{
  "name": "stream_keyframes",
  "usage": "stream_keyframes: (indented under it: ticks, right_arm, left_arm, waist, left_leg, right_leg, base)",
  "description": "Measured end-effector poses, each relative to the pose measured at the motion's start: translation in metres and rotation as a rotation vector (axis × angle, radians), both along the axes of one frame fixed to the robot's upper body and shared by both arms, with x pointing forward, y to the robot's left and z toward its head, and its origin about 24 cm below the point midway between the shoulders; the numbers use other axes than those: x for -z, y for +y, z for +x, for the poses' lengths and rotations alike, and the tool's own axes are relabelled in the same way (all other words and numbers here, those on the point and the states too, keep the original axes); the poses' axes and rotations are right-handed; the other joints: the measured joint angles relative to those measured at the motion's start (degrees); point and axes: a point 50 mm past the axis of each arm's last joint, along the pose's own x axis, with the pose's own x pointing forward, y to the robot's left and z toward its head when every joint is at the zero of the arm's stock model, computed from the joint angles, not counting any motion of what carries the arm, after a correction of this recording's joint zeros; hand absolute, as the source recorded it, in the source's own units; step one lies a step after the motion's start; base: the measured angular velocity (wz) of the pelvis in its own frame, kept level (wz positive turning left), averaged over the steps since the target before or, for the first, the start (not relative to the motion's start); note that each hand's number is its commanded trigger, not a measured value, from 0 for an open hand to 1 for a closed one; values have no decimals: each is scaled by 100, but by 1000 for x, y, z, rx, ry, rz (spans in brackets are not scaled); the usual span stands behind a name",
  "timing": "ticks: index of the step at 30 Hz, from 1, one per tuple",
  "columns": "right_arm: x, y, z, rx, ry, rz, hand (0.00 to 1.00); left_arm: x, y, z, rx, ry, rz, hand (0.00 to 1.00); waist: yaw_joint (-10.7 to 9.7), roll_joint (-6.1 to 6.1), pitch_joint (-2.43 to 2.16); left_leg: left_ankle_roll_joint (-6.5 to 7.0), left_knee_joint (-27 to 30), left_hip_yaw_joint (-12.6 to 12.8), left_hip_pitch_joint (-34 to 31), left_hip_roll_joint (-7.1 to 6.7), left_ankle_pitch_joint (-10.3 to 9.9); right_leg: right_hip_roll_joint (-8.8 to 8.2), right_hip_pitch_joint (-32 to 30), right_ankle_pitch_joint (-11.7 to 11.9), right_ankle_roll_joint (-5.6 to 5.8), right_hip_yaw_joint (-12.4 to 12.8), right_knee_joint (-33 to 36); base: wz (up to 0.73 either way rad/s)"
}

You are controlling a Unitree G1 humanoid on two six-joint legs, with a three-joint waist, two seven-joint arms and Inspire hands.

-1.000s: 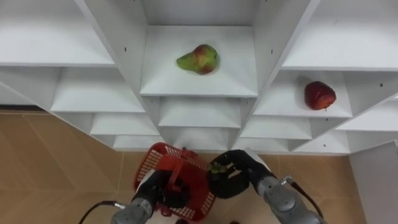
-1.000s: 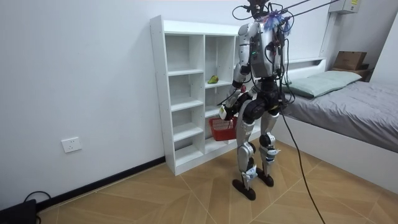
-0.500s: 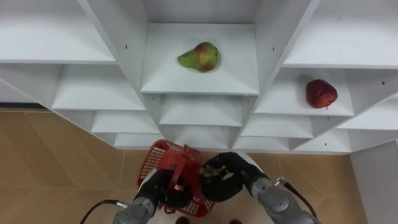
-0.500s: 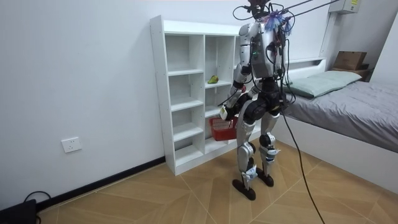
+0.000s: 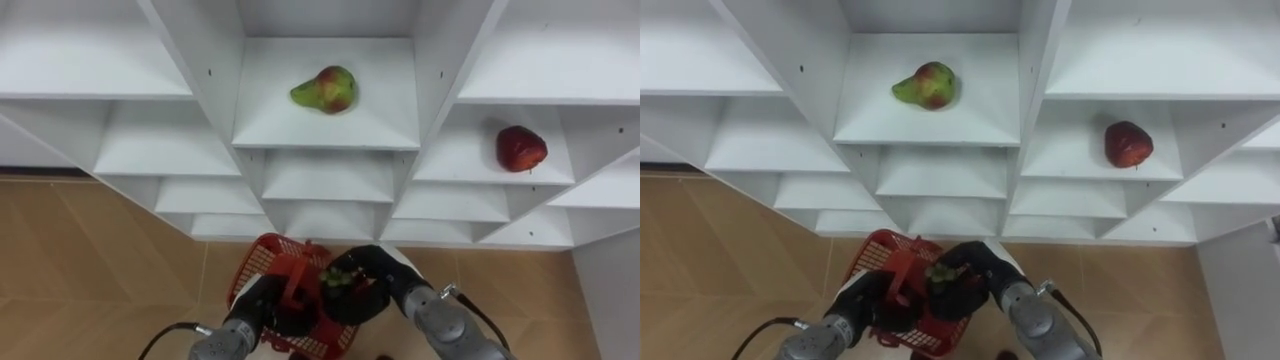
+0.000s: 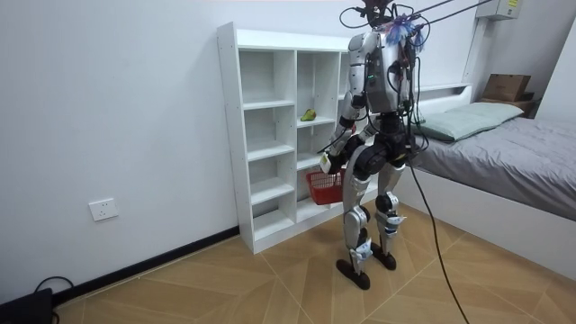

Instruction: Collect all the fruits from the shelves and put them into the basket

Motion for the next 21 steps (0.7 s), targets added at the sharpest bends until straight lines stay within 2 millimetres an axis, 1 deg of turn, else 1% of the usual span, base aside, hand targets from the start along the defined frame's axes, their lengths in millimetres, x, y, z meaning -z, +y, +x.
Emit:
stream_keyframes:
  ticks: [1,5,7,10,14,21]
  right_arm:
    - [0,0,0,1,0,0,0]
    - [1,-1,-1,5,11,-7,0]
    - [2,-2,-1,6,14,-17,0]
    - [1,-2,-1,9,12,-18,0]
    - [2,0,-1,2,13,-19,0]
    - [2,-1,-2,4,12,-19,0]
  left_arm:
    - [0,-1,0,9,1,1,100]
    - [1,-4,-2,24,9,2,100]
    - [1,-6,-2,35,11,-3,100]
    - [1,-10,-2,47,15,-20,100]
    - [2,-15,-4,73,29,-28,100]
    - [-1,-17,-1,84,17,-44,100]
  waist:
    - [-2,15,1]
    - [-5,56,9]
    - [-5,96,26]
    - [-11,125,42]
    - [-15,126,43]
    - [-19,126,42]
  left_leg:
    - [0,0,0,1,2,0]
    - [1,-6,-3,0,4,0]
    - [3,-11,-14,-2,4,1]
    - [11,-22,-9,-1,4,5]
    - [19,-35,-2,0,1,10]
    - [27,-3,16,1,0,17]
  right_leg:
    - [-2,1,0,0,-1,0]
    - [-13,6,0,0,-29,0]
    - [-25,18,-1,1,-53,-1]
    - [-40,17,-2,4,-57,-4]
    - [-48,15,-5,9,-58,-11]
    - [-56,13,-9,13,-54,-17]
  base:
    - [0]
    - [1]
    - [4]
    - [0]
    - [0]
    - [0]
